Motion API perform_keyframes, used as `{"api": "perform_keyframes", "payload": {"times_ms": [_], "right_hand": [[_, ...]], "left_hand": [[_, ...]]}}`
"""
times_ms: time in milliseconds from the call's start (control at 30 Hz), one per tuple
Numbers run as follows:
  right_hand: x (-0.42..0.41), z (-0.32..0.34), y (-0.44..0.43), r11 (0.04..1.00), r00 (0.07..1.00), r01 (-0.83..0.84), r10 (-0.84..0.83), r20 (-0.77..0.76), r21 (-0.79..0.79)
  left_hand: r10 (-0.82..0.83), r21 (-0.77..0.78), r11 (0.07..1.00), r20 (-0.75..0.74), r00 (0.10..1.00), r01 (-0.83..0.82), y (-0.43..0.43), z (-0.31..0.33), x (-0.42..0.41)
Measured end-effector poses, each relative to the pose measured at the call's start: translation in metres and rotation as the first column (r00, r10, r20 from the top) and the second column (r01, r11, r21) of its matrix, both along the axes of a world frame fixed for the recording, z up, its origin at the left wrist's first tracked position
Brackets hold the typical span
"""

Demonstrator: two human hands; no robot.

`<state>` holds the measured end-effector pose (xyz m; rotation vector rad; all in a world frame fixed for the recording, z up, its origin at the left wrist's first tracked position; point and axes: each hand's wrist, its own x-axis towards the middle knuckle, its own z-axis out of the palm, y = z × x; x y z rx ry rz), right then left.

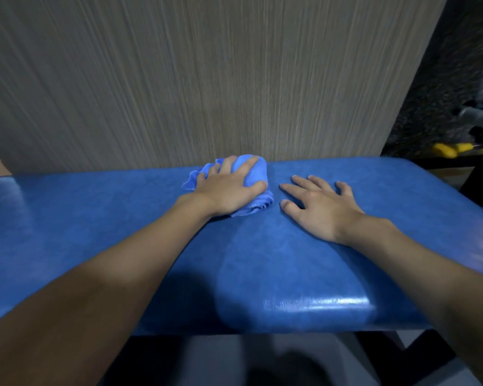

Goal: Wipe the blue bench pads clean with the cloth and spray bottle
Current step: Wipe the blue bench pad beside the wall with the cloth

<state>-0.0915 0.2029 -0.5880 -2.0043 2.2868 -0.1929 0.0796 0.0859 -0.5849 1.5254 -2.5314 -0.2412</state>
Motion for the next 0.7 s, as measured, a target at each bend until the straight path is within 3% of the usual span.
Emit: {"api": "perform_keyframes", "payload": {"times_ms": [400,700], "right_hand": [[0.002,0.007,0.003,0.999,1.0,0.006,-0.006,0.013,0.041],[0.003,0.005,-0.002,0.999,1.0,-0.017,0.017,-0.001,0.033]], "left_hand": [[-0.113,-0.027,0.993,0.069,0.991,0.115,0.153,-0.002,0.061],[-0.118,-0.029,0.993,0.009,0.993,0.118,0.112,-0.004,0.049]]}}
